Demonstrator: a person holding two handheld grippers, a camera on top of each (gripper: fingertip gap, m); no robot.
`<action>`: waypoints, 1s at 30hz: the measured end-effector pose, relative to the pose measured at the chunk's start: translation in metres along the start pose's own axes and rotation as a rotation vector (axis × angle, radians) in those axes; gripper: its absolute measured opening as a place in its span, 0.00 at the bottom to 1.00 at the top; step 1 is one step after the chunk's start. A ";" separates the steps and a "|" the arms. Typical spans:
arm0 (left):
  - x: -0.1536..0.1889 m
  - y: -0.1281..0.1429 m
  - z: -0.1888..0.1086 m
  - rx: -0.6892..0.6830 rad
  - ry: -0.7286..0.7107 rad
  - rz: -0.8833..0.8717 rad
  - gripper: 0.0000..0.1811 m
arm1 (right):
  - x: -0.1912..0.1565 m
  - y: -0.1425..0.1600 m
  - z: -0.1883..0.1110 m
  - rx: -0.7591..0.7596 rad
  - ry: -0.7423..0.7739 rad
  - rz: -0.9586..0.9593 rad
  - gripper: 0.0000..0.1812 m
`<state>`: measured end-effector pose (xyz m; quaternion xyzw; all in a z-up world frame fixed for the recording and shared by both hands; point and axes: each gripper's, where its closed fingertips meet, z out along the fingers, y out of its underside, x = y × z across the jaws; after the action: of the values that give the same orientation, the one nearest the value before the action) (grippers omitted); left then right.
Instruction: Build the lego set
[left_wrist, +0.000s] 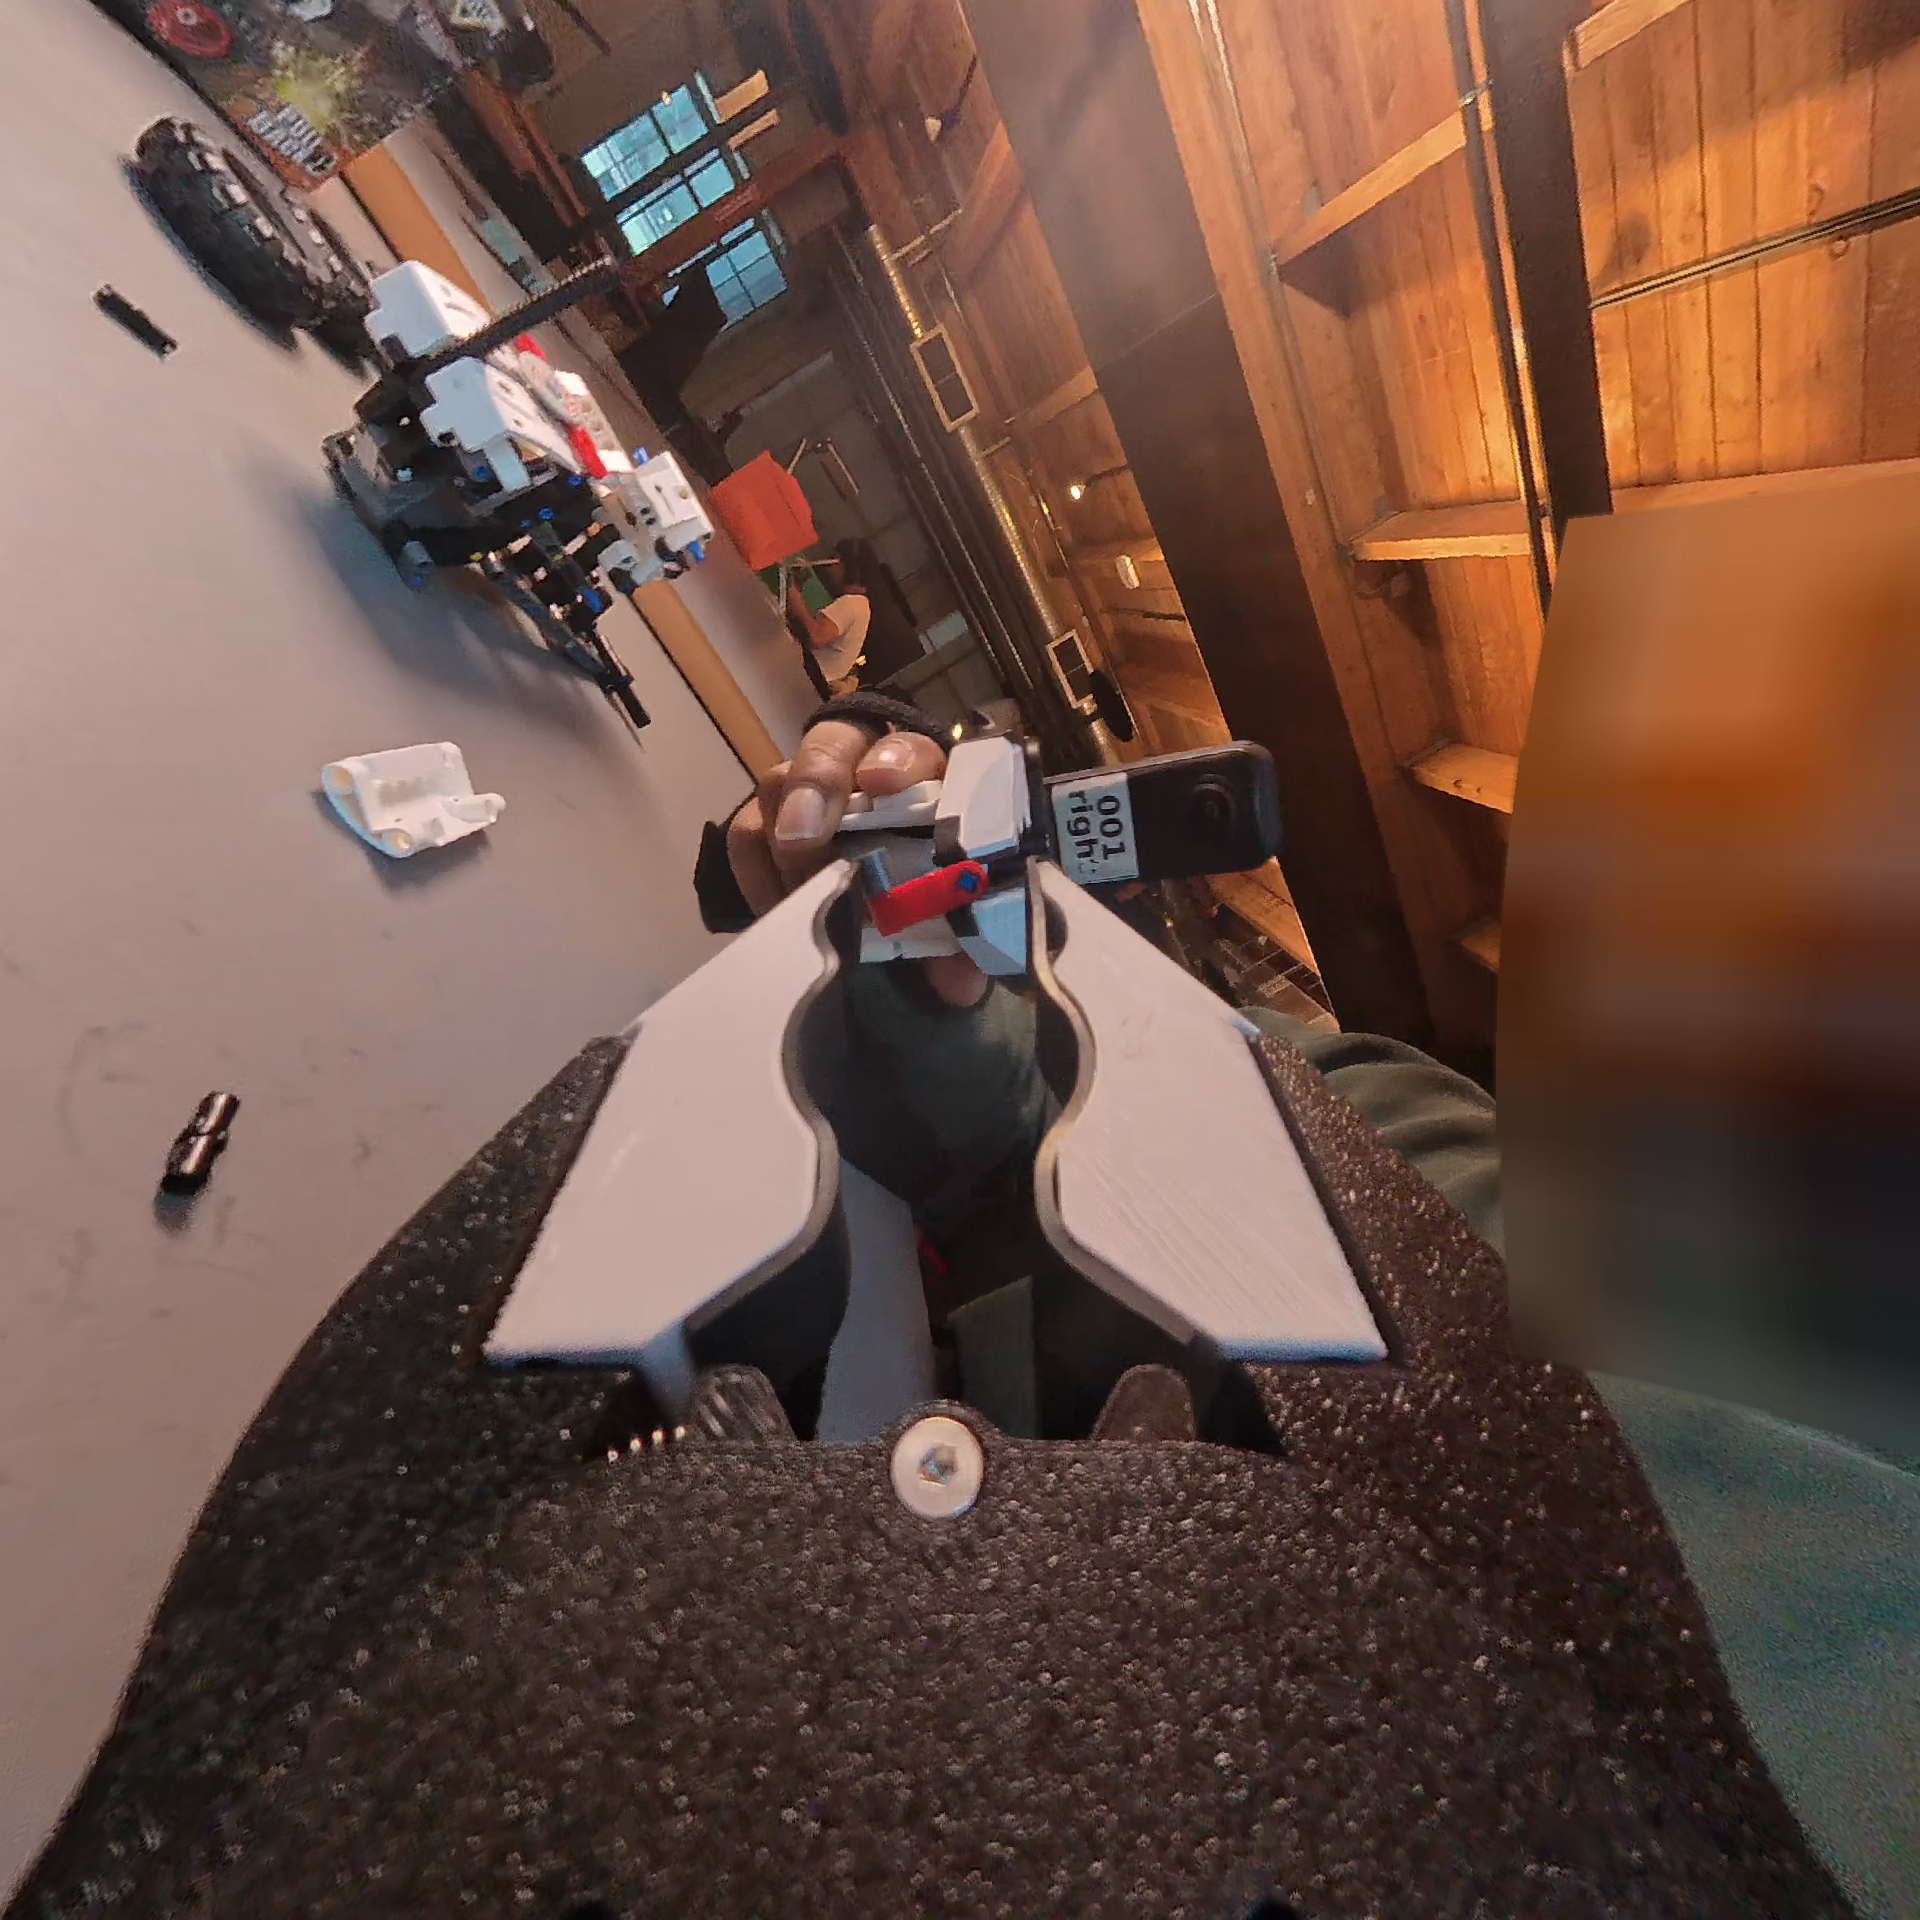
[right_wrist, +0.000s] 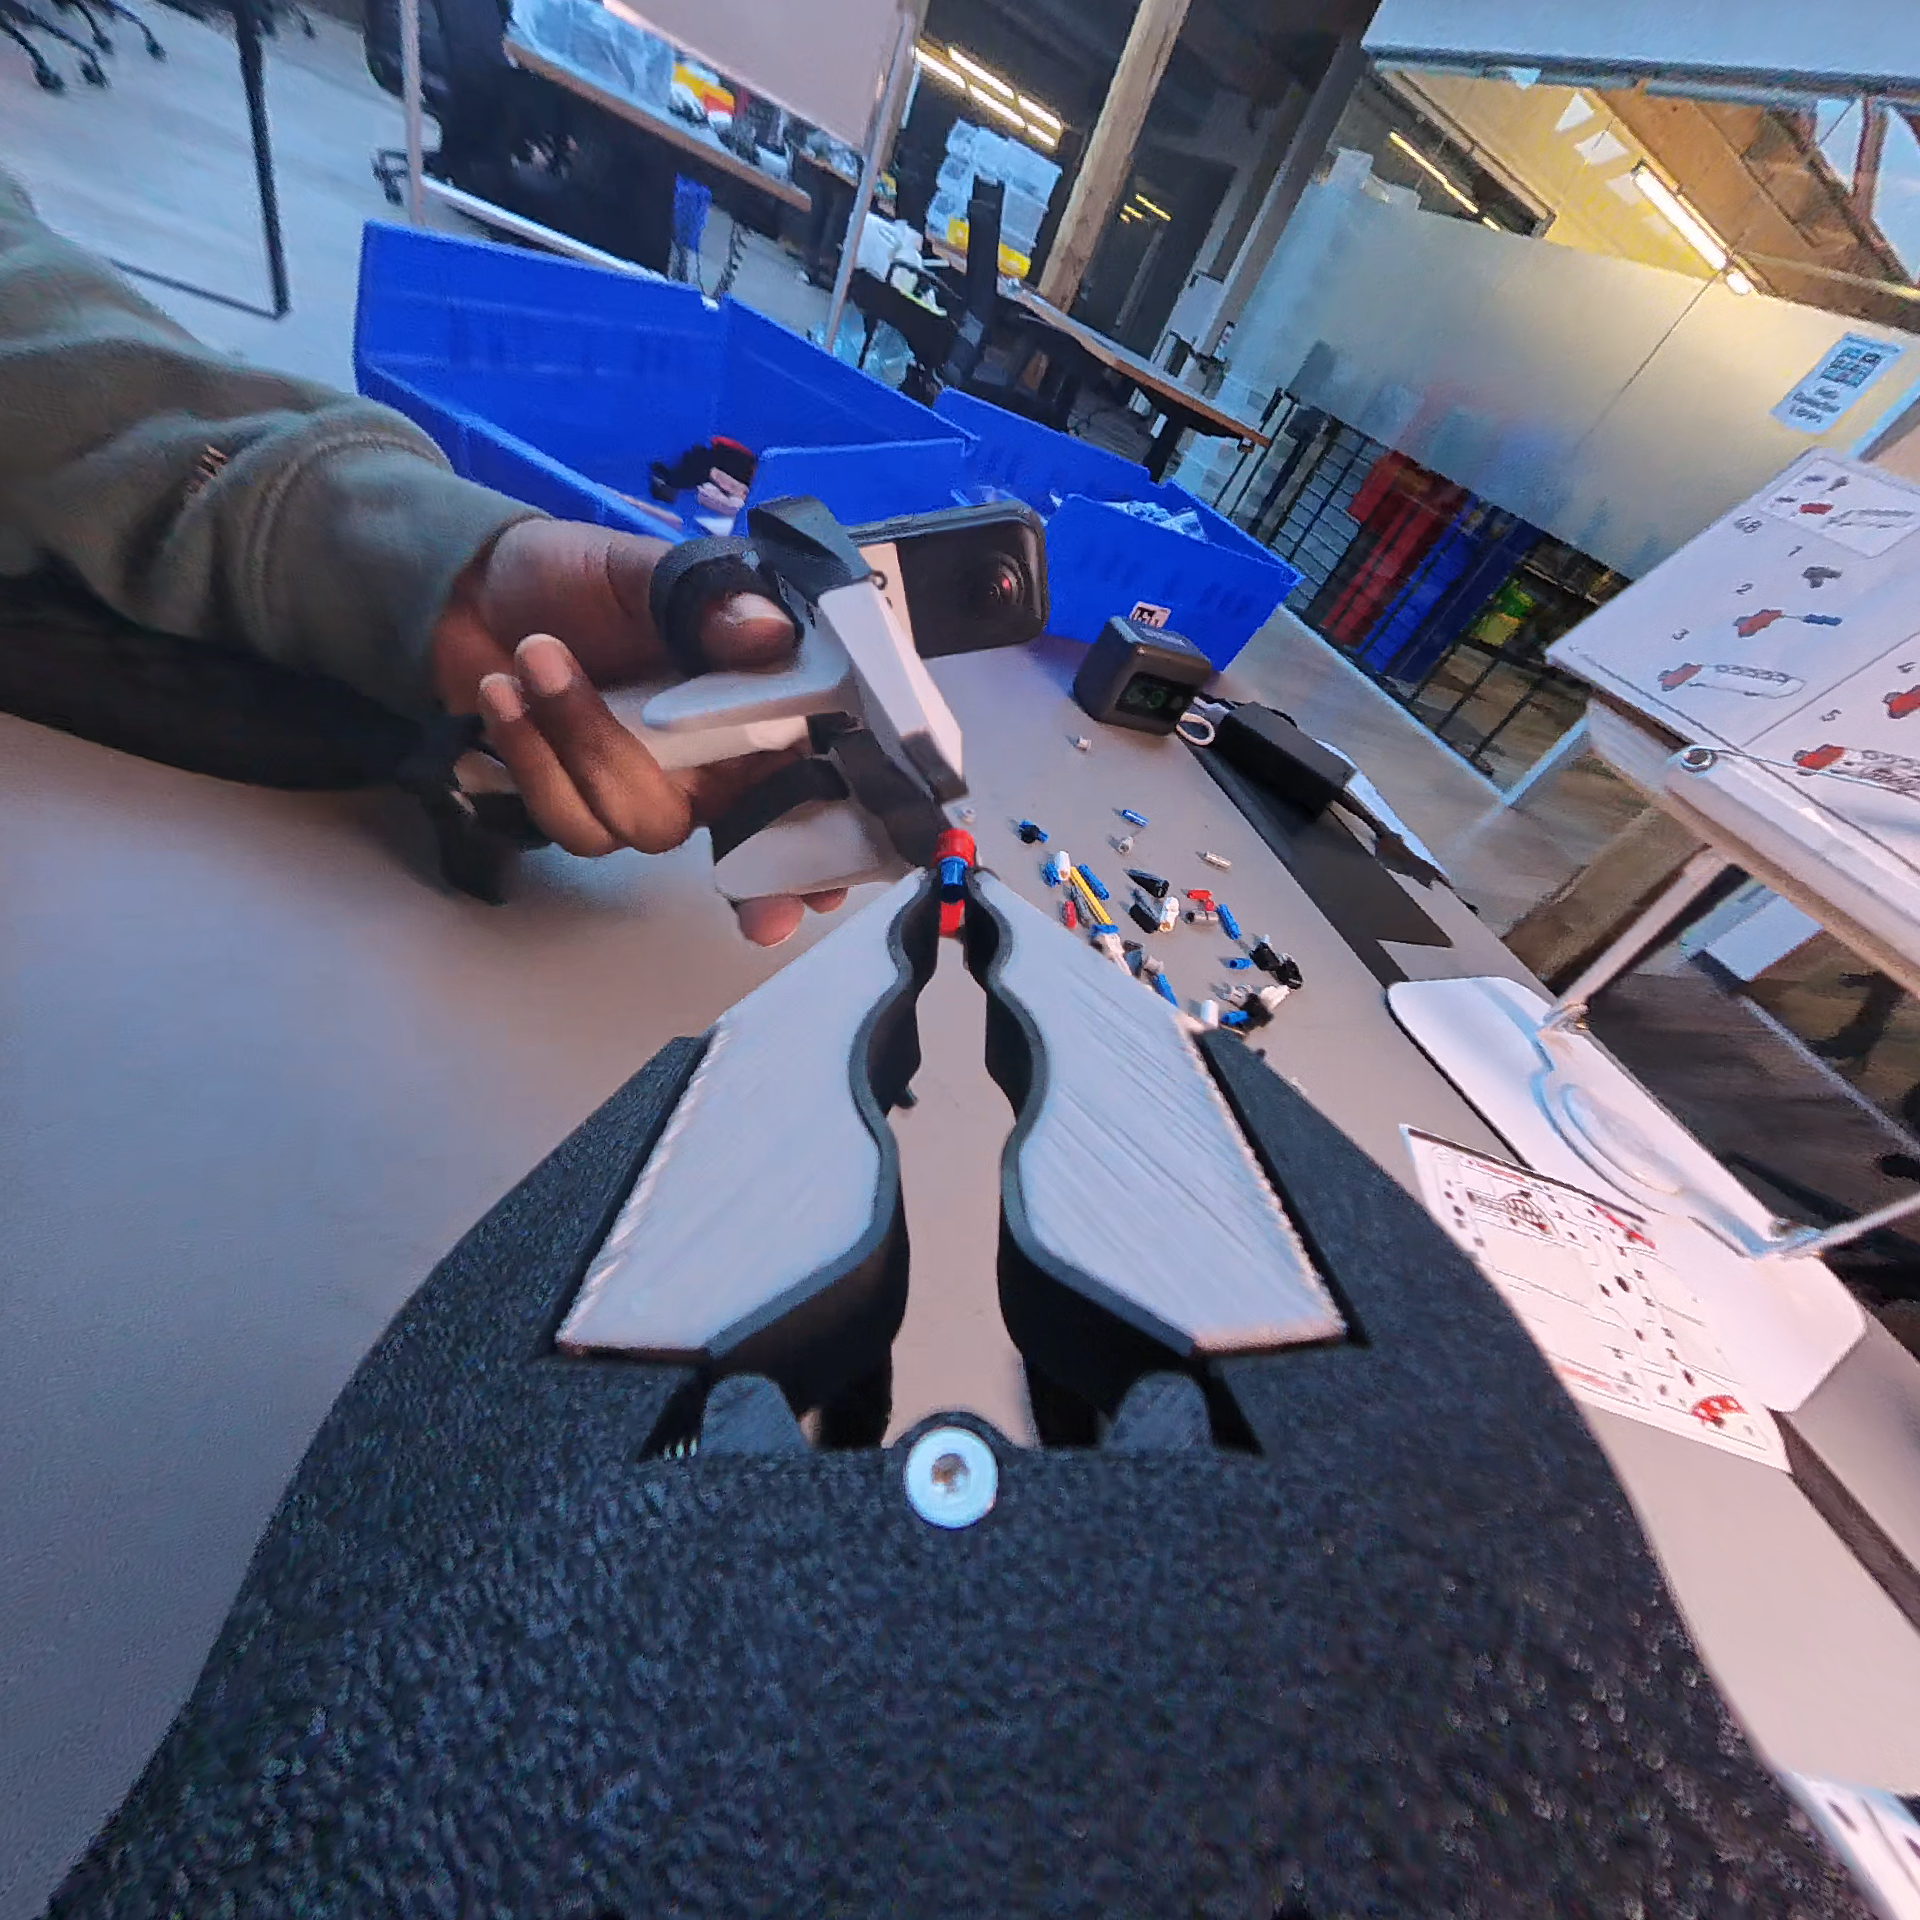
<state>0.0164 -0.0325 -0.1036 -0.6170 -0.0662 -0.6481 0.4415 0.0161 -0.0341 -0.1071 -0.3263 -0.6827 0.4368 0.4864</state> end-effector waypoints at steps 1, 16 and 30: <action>0.005 -0.003 -0.001 0.013 0.010 0.023 0.19 | 0.001 -0.004 -0.002 0.025 -0.012 0.029 0.02; 0.019 0.021 0.002 -0.164 -0.193 0.582 0.09 | -0.013 -0.027 -0.011 0.176 -0.237 0.356 0.02; -0.014 0.043 -0.002 -0.374 -0.426 0.711 0.08 | -0.031 -0.002 0.001 0.010 -0.279 0.290 0.02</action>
<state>0.0412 -0.0526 -0.1356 -0.7902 0.1787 -0.3156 0.4941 0.0248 -0.0620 -0.1167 -0.3548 -0.6872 0.5468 0.3207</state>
